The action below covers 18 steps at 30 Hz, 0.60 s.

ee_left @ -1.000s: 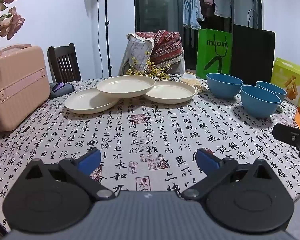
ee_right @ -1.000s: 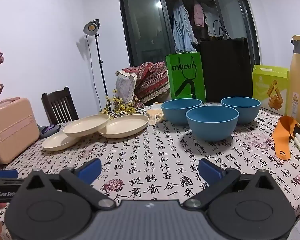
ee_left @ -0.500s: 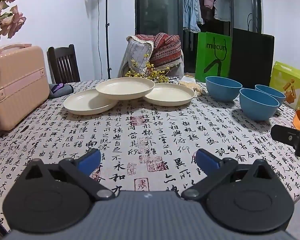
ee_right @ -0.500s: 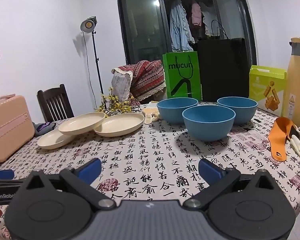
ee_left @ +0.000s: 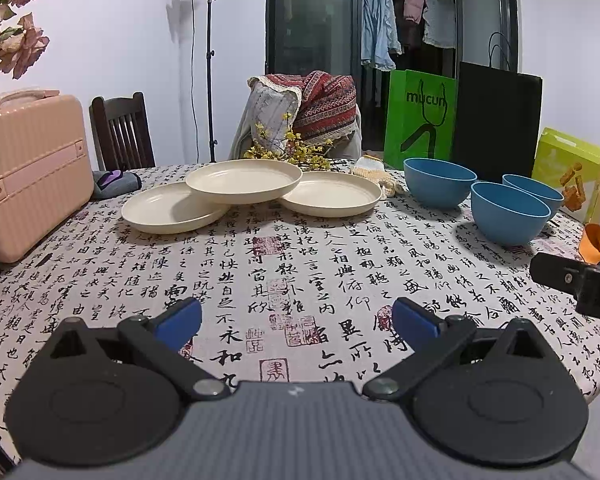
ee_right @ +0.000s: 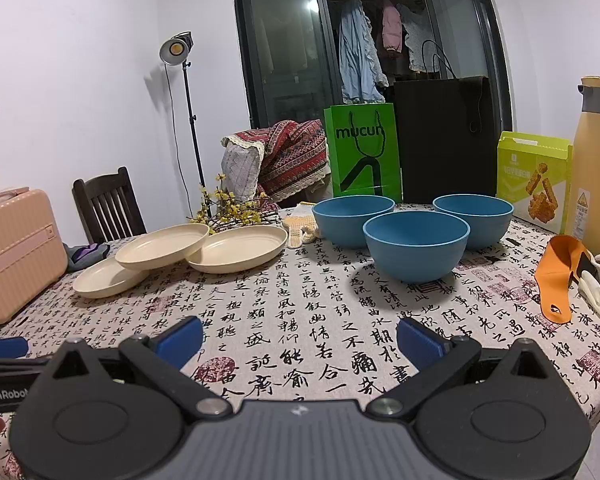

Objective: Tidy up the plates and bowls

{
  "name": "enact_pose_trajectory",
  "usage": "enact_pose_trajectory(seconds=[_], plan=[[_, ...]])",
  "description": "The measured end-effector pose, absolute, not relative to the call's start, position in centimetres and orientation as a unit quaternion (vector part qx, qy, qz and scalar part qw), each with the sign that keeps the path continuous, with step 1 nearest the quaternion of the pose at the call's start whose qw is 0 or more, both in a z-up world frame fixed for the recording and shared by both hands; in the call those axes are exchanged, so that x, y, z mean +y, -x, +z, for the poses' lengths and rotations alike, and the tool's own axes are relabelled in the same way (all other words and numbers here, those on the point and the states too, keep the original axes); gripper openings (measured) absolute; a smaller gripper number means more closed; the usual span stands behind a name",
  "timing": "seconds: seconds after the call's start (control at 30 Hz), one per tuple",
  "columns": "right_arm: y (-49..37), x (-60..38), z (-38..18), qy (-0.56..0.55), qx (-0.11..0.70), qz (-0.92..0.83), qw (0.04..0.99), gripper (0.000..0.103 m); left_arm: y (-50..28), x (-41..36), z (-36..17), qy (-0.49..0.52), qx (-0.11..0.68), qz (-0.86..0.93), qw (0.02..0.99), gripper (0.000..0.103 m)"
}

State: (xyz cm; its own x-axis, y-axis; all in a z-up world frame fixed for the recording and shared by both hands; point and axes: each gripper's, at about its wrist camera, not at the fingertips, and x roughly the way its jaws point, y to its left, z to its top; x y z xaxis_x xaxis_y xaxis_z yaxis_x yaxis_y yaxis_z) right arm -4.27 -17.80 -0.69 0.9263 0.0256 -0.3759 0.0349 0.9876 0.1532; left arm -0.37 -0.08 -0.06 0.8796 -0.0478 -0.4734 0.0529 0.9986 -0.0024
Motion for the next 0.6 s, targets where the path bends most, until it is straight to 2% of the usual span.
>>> enact_pose_trajectory(seconds=[0.6], plan=[[4.35, -17.9, -0.86, -0.08, 0.194, -0.003, 0.978, 0.103, 0.19, 0.03, -0.26, -0.003, 0.25, -0.023, 0.968, 0.103]])
